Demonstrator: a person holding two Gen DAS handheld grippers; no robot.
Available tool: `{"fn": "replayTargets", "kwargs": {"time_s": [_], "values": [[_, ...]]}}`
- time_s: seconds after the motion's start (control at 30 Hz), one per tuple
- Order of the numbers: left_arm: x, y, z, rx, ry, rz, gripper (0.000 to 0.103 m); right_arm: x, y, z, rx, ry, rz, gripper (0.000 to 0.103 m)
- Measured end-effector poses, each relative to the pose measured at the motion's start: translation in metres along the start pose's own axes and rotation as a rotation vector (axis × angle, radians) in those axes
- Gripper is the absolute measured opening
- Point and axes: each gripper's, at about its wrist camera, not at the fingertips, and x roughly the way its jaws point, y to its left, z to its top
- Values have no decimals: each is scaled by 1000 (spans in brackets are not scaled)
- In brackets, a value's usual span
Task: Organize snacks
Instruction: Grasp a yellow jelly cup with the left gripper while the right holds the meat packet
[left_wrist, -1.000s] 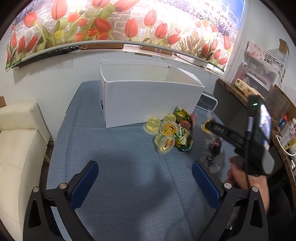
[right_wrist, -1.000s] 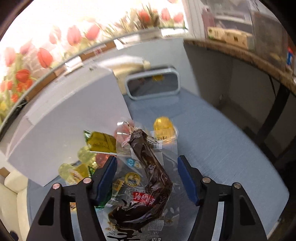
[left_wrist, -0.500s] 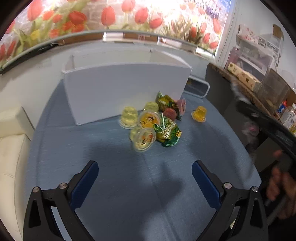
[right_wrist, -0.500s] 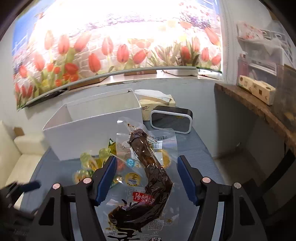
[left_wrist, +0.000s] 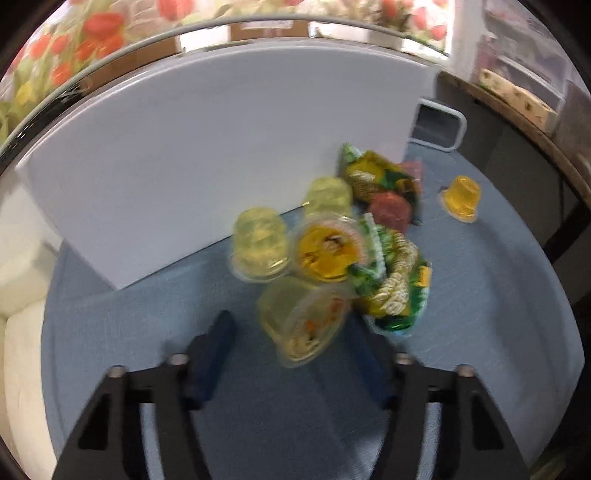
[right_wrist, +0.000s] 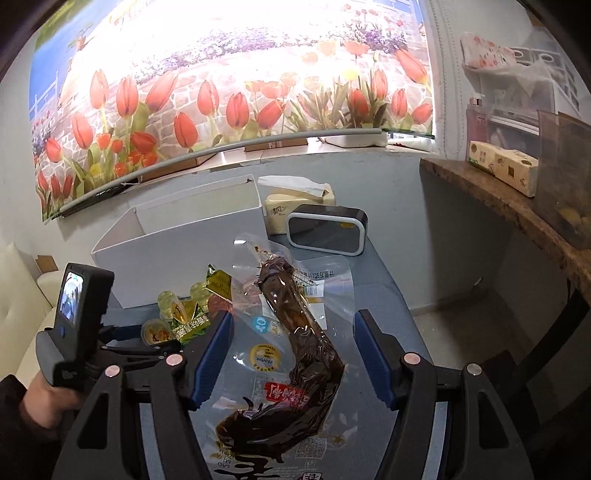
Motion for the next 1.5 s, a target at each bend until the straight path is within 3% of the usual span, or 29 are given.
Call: {"fn": "replayTargets", "kwargs": {"time_s": [0.03, 0.27, 0.63, 0.93, 1.1, 1.27, 1.5], "values": [[0, -1, 1, 5, -1, -1, 49, 0, 0, 0, -2, -1, -2, 71], [-14, -4, -9, 4, -42, -42, 49, -1, 5, 1, -4, -3, -1, 71], [-99, 12, -1, -48, -209, -129, 49, 2, 36, 16, -71, -14, 51, 71], [-153, 40, 39, -77, -351, -78, 49, 10, 72, 68, -121, -87, 133, 72], [-156, 56, 68, -99, -406, -31, 49, 31, 95, 116, -146, -108, 242, 72], [-146, 79, 102, -121, -421, -7, 49, 77, 122, 159, -206, -66, 267, 72], [-107, 110, 140, -123, -361, 44, 49, 155, 154, 195, -267, -20, 205, 72]]}}
